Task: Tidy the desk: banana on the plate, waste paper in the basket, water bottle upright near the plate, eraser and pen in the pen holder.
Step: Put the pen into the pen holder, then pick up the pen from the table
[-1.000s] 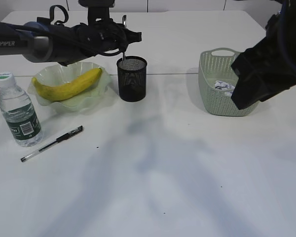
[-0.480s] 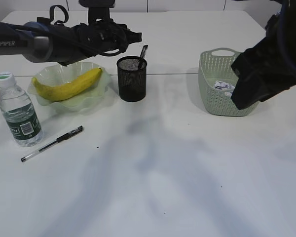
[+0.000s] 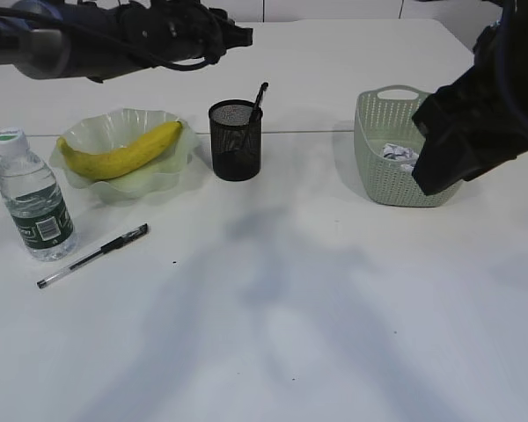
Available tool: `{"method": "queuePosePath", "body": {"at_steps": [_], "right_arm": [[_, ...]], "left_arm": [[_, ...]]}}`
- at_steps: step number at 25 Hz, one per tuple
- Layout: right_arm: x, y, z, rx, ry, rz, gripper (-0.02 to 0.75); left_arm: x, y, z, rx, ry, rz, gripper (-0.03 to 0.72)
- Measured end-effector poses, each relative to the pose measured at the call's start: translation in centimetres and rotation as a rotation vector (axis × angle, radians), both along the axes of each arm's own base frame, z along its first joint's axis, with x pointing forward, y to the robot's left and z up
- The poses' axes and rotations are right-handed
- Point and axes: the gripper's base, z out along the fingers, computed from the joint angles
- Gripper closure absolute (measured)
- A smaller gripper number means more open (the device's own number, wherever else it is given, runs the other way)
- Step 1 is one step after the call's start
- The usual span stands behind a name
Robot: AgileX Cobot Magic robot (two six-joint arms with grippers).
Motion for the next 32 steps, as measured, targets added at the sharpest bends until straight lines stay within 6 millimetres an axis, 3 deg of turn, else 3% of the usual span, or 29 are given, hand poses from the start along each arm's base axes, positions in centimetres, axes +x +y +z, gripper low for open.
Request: {"method": "queuePosePath", "body": {"at_steps": [7, 12, 15, 19, 32], "right_arm": [[0.0, 0.0, 0.0, -0.001, -0.003, 0.002, 0.416], [0.0, 0.0, 0.0, -0.001, -0.003, 0.002, 0.417], [0.0, 0.0, 0.0, -0.001, -0.003, 0.002, 0.416], [0.0, 0.0, 0.0, -0.001, -0.003, 0.002, 0.417], [0.0, 0.0, 0.0, -0.004, -0.005, 0.01, 0.417]], "left_arm": [[-1.9, 0.5, 4.1, 0.057, 0.078, -0.084, 0.475], [-3.4, 2.5, 7.7, 0.121, 0.122, -0.115, 0.475], [-4.4, 3.9, 8.9, 0.189, 0.183, -0.134, 0.475], [-5.3, 5.0, 8.9, 0.306, 0.271, -0.156, 0.475], [-8.0, 6.3, 6.1, 0.539, 0.677, -0.245, 0.475]]}}
